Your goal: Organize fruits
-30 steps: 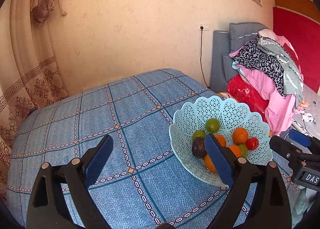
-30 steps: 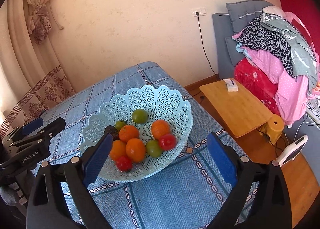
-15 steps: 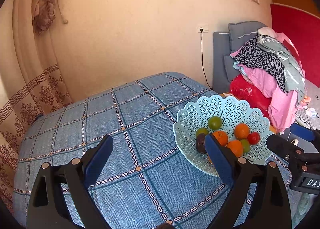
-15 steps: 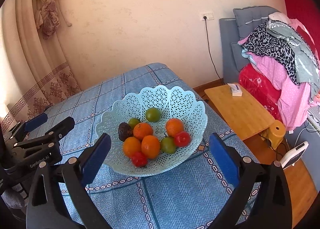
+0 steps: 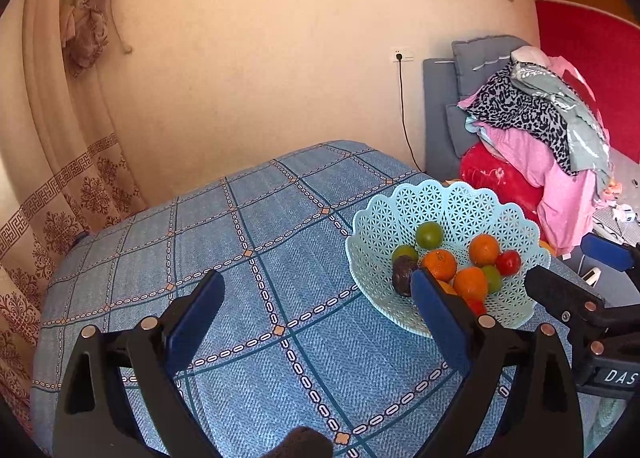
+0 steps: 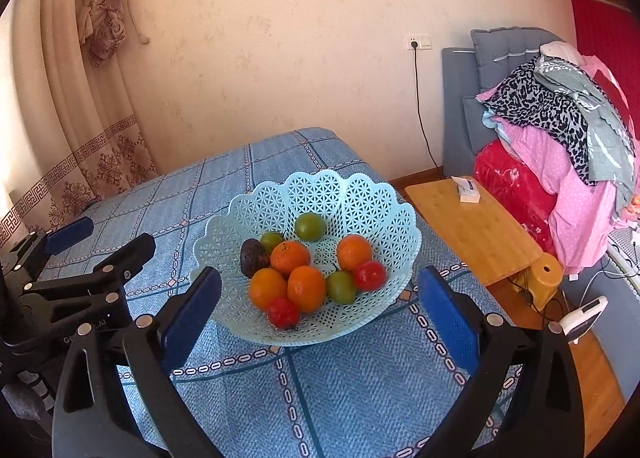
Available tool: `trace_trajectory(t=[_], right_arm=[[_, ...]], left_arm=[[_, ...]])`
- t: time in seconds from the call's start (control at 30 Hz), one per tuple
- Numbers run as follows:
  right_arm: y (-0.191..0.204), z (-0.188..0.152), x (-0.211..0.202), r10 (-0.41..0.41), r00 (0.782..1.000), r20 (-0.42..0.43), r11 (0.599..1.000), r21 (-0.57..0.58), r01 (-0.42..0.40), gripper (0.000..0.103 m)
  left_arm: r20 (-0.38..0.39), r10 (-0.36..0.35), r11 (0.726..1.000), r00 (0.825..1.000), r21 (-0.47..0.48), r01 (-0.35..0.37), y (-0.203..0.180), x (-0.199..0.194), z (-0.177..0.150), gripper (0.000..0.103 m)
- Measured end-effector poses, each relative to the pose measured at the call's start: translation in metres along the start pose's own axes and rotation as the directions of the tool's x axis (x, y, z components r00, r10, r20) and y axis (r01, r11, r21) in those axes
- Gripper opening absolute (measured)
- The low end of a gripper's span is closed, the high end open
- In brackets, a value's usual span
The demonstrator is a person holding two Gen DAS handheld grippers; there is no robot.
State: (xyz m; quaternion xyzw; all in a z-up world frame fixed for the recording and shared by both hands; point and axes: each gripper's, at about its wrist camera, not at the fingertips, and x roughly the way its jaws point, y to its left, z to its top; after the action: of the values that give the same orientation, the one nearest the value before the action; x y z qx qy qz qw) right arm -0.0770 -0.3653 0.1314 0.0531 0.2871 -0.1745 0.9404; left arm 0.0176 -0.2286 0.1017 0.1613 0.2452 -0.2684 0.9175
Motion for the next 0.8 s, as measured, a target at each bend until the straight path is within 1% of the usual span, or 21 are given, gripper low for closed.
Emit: trace_trajectory(t=[0.17,0.43,0.8], right_arm=[[0.003,-0.004,0.004,-0.017,1.000,-0.012,1.000,-0.019,0.017,0.100],[0.010,-0.008,0.007,-0.064,0.998,-0.005,0.995,-0.077,0.064,0.100],[0.009,-0.014,0.014,-0.063,0.998,-0.025,0.995,-0.077,0.061,0.100]], left_arm=[[-0.004,0.012,1.000,1.000,0.006,-0.012,0.000,0.002,-0.003,0.098],[-0.014,0.029,0.999,0.999,0.021,-0.028,-0.005,0.006,-0.008,0.098],[-0.025,0.039,0.999,0.999,0.023,-0.038,-0.004,0.010,-0.012,0.098]])
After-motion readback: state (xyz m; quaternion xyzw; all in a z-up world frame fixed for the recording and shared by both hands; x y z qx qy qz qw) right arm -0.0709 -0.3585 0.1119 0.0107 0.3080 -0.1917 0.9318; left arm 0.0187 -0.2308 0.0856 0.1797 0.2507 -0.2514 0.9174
